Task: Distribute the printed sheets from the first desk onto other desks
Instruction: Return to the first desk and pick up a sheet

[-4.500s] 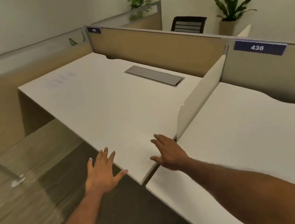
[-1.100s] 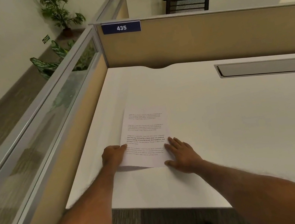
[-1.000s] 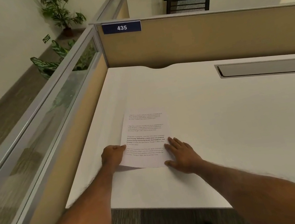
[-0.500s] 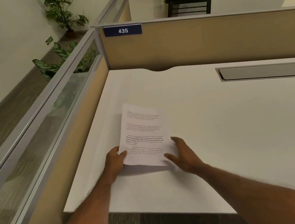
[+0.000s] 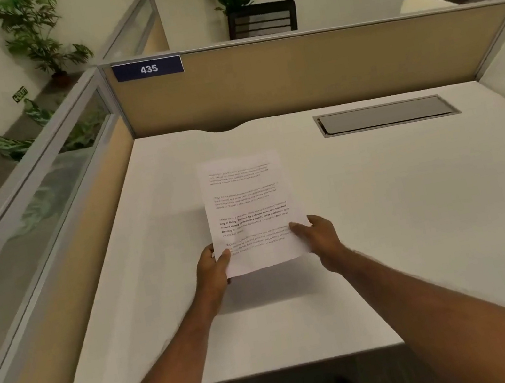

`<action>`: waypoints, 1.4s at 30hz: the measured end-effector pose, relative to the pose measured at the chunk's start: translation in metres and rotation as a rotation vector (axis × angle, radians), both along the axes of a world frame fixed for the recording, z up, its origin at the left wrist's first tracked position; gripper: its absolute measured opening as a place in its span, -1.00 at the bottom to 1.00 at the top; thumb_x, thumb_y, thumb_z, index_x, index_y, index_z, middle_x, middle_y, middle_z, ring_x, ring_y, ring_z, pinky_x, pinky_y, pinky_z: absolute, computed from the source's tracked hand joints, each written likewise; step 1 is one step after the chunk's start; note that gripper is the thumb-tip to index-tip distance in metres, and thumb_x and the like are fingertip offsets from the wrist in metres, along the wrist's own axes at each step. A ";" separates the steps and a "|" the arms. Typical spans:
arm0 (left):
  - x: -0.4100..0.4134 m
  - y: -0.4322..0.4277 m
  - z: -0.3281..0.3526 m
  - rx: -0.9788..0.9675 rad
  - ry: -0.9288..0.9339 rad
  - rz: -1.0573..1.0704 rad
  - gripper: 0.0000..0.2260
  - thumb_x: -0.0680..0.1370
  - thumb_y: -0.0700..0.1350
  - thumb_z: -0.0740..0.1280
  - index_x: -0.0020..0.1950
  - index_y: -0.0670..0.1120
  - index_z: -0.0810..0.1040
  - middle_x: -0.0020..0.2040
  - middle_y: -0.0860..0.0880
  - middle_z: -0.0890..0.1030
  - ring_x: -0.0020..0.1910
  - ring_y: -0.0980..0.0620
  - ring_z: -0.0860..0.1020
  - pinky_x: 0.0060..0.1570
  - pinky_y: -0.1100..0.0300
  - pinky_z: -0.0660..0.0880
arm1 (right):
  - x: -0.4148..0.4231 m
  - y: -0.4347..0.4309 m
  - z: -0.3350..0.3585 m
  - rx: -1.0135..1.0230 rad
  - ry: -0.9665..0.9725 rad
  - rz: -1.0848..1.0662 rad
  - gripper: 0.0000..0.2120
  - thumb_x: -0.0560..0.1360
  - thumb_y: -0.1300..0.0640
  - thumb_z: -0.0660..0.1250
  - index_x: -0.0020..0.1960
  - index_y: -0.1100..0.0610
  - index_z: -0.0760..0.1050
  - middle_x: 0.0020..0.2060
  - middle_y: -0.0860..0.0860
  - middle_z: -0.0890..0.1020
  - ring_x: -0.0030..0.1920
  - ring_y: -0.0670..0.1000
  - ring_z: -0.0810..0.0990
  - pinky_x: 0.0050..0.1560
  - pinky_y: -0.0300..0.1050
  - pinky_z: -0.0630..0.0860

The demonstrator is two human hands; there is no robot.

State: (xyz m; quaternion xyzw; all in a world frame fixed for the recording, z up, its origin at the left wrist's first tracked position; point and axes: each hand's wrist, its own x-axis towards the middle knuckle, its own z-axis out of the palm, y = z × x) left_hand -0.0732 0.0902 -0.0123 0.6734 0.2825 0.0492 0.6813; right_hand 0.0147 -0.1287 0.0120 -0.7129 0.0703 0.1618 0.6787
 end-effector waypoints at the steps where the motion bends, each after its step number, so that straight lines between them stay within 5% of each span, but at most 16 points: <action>1: 0.004 -0.010 0.000 -0.013 -0.011 -0.013 -0.78 0.63 -0.10 0.28 0.27 0.03 0.46 0.07 0.09 0.63 -0.05 0.12 0.61 -0.30 0.20 0.54 | 0.002 -0.012 0.002 -0.055 -0.042 -0.007 -0.81 0.48 0.17 0.43 0.07 0.22 0.61 -0.01 0.10 0.71 -0.12 0.05 0.69 -0.16 -0.07 0.63; 6: 0.022 -0.057 0.003 0.035 -0.059 -0.124 -0.76 0.62 -0.17 0.29 0.29 -0.10 0.46 0.16 -0.07 0.63 0.11 -0.05 0.62 0.16 -0.01 0.56 | 0.010 -0.072 0.004 -0.158 -0.132 -0.055 -0.88 0.47 0.21 0.44 0.00 0.17 0.62 -0.10 0.02 0.69 -0.19 -0.03 0.65 -0.24 -0.16 0.54; 11: 0.046 -0.105 0.004 0.061 -0.069 -0.174 -0.82 0.62 -0.07 0.30 0.21 -0.03 0.49 0.11 -0.01 0.66 -0.01 0.07 0.65 -0.05 0.14 0.55 | 0.023 -0.129 -0.002 -0.155 -0.130 -0.117 -0.94 0.48 0.20 0.41 -0.05 0.09 0.61 -0.10 -0.04 0.69 -0.15 -0.02 0.67 -0.18 -0.14 0.59; 16: 0.075 -0.157 -0.002 0.076 0.003 -0.123 -0.63 0.60 -0.04 0.33 0.38 -0.10 0.42 0.13 -0.12 0.64 0.10 -0.11 0.63 0.18 -0.10 0.55 | 0.043 -0.190 -0.012 -0.166 -0.103 -0.119 -0.91 0.49 0.19 0.41 0.00 0.10 0.60 -0.10 -0.07 0.68 -0.16 -0.06 0.67 -0.27 -0.26 0.54; 19: 0.085 -0.188 -0.008 0.191 0.034 -0.109 -0.57 0.56 -0.11 0.39 0.41 -0.08 0.40 -0.02 -0.11 0.65 -0.01 -0.09 0.64 0.04 0.04 0.57 | 0.054 -0.222 -0.022 -0.187 -0.086 -0.081 -0.91 0.50 0.19 0.40 0.00 0.12 0.60 -0.12 -0.07 0.68 -0.18 -0.07 0.67 -0.30 -0.31 0.52; 26: 0.086 -0.233 -0.014 0.425 0.089 -0.096 -0.64 0.52 -0.22 0.42 0.32 -0.11 0.55 -0.21 0.09 0.59 -0.24 0.16 0.55 -0.18 0.34 0.42 | 0.072 -0.266 -0.048 -0.267 -0.064 0.051 -0.86 0.50 0.15 0.42 0.00 0.21 0.61 -0.07 0.05 0.70 -0.06 0.10 0.67 -0.01 0.03 0.59; 32: 0.088 -0.238 -0.020 0.497 0.159 -0.096 -0.66 0.52 -0.22 0.42 0.29 -0.09 0.58 -0.21 0.20 0.58 -0.21 0.27 0.55 -0.17 0.31 0.42 | 0.074 -0.275 -0.059 -0.457 -0.163 0.110 -0.72 0.49 0.06 0.42 0.16 0.15 0.55 -0.04 -0.02 0.63 -0.04 0.03 0.60 -0.03 -0.13 0.49; 37: 0.100 -0.235 -0.023 0.514 0.141 -0.110 -0.68 0.51 -0.22 0.42 0.26 -0.08 0.60 -0.22 0.21 0.59 -0.21 0.24 0.57 -0.19 0.33 0.42 | 0.075 -0.283 -0.067 -0.842 -0.476 0.255 -0.38 0.48 -0.11 0.39 0.44 0.11 0.34 0.35 0.06 0.41 0.34 0.09 0.38 0.30 0.04 0.37; 42: 0.099 -0.232 -0.025 0.622 0.128 -0.180 -0.61 0.51 -0.19 0.42 0.34 -0.14 0.54 -0.09 0.10 0.59 -0.16 0.11 0.56 -0.12 0.30 0.43 | 0.078 -0.287 -0.077 -0.992 -0.521 0.462 -0.39 0.53 -0.26 0.23 0.51 -0.05 0.26 0.57 -0.04 0.17 0.56 0.01 0.09 0.48 0.02 0.05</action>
